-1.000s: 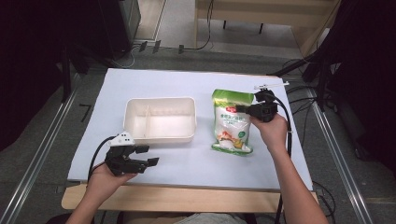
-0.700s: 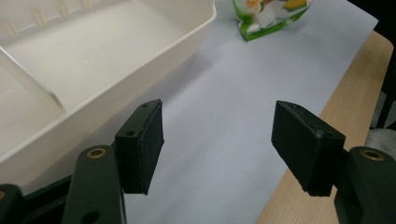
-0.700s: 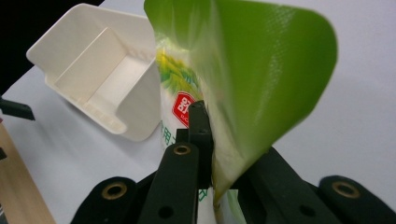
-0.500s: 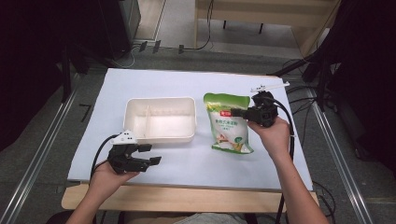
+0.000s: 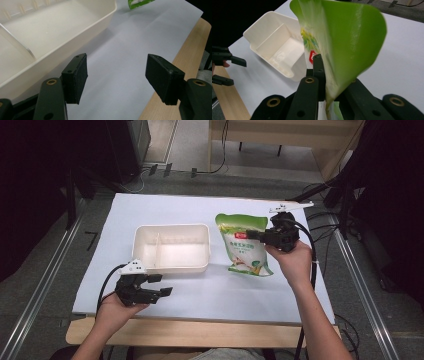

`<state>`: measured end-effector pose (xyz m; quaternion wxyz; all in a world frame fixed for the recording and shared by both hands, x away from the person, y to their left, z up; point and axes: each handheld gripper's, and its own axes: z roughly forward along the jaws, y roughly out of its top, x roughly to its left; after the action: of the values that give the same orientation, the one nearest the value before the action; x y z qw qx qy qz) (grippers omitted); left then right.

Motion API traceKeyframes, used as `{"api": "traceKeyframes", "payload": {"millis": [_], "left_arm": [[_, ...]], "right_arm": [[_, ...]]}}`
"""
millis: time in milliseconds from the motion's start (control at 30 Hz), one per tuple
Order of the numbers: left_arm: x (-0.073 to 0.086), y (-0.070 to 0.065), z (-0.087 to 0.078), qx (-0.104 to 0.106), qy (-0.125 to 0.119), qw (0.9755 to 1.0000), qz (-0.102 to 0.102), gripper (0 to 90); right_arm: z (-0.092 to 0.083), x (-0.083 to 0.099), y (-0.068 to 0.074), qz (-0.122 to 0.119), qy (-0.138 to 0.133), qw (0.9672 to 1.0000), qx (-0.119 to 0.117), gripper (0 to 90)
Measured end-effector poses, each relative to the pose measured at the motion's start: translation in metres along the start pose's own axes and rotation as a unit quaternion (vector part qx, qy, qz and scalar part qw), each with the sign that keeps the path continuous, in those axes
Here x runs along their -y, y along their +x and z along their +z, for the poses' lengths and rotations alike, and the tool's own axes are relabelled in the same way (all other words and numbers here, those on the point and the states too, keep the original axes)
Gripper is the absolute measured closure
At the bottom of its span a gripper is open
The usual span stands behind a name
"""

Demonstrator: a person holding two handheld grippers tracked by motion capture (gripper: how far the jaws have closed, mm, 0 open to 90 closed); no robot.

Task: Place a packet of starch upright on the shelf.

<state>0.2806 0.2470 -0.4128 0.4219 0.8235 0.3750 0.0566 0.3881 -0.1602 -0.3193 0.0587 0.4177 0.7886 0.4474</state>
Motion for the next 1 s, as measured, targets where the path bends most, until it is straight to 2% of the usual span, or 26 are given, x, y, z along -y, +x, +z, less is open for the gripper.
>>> {"api": "traceKeyframes", "payload": {"millis": [267, 333, 567, 600, 667, 700, 1000], "left_arm": [[0.001, 0.003, -0.002, -0.001, -0.005, 1.0, -0.005, 34.9], [0.001, 0.002, -0.001, -0.002, -0.005, 1.0, -0.004, 34.9], [0.001, 0.001, 0.0, -0.002, -0.005, 1.0, -0.003, 34.8], [0.001, 0.002, 0.0, -0.002, -0.004, 1.0, -0.002, 34.8], [0.001, 0.001, 0.0, 0.0, -0.004, 1.0, 0.0, 34.9], [0.001, 0.001, 0.001, 0.003, -0.005, 1.0, -0.001, 34.9], [0.001, 0.0, 0.002, 0.003, -0.004, 1.0, -0.002, 34.8]], "right_arm": [[0.004, -0.013, 0.006, -0.012, 0.006, 0.9999, -0.002, 88.9], [0.002, -0.024, 0.01, -0.015, 0.003, 0.9999, -0.002, 88.9], [-0.001, -0.045, 0.015, -0.027, 0.002, 0.9996, 0.003, 88.9], [-0.003, -0.055, 0.017, -0.03, -0.002, 0.9995, 0.005, 88.9], [-0.003, -0.058, 0.018, -0.029, -0.003, 0.9996, 0.004, 88.8], [-0.004, -0.068, 0.021, -0.034, -0.008, 0.9994, 0.002, 88.9], [-0.001, -0.103, 0.037, -0.047, -0.013, 0.9988, 0.0, 88.9]]}}
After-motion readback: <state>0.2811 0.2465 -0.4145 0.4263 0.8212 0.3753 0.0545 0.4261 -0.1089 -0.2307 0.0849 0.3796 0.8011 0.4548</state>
